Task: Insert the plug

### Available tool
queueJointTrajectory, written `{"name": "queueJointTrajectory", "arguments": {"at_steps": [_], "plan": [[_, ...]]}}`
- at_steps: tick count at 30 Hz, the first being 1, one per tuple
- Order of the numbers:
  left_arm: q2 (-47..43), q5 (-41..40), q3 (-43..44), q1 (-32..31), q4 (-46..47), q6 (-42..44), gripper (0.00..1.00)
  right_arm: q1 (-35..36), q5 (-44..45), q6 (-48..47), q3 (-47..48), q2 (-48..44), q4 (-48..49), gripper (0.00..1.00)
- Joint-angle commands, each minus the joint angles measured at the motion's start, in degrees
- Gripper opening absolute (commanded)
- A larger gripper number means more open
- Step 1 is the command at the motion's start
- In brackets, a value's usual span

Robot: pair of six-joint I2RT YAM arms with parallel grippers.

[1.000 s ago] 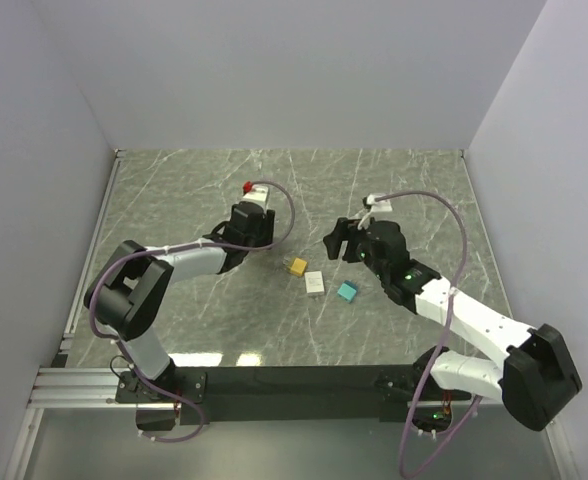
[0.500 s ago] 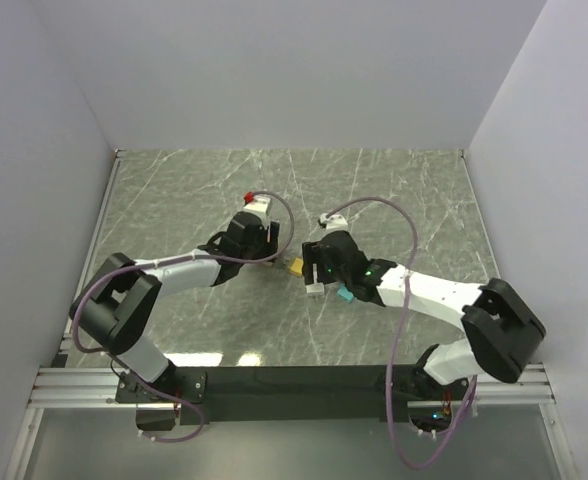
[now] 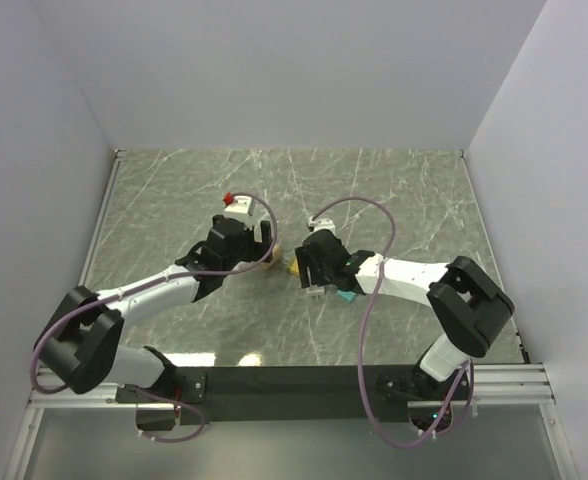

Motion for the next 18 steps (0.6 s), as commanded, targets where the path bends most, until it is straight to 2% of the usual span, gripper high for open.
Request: {"name": "queueJointTrajectory", "arguments": {"at_steps": [1,6,8,9,11,12,14,15,18], "plan": [[-4.0,-1.4,-1.9,-0.4,3.7,-1.2,0.96,0.3,0.8,0.7,2.6,1.6,-1.6,0.76],[-7.8,-0.4,-3.8,-0.4,4.9,-1.5,0.95,0.4,-0.5,0.0,3.9,4.7,-1.6,0.72],[-9.1,0.0,-4.6,-0.4,6.1,-1.6,0.94,0.3,-0.9,-0.3,5.1,6.0,-2.0,0.63],[-9.7,-0.1,-5.5,-0.7,6.7,-1.5,0.93,0.3,-0.8,-0.2,5.9,7.2,-2.3,0.52],[-12.0,-1.2,-6.8,-1.2,8.2,-1.4,0.93,0.4,-0.7,-0.2,6.4,7.8,-2.7,0.38],[-12.9,-1.3,-8.2,-1.5,9.4,-1.4,0.93,0.3,-0.7,-0.1,6.8,7.5,-2.8,0.23],[-15.1,-0.8,-9.1,-1.7,10.5,-1.4,0.93,0.3,-0.1,0.0,7.0,6.5,-3.2,0.05],[-15.7,-0.4,-9.8,-1.8,11.4,-1.3,0.93,0.3,0.1,-0.1,7.3,4.9,-3.3,0.0],[-17.5,1.6,-10.5,-1.8,12.4,-1.2,0.93,0.3,1.5,-0.8,8.3,1.0,-3.6,0.0]]}}
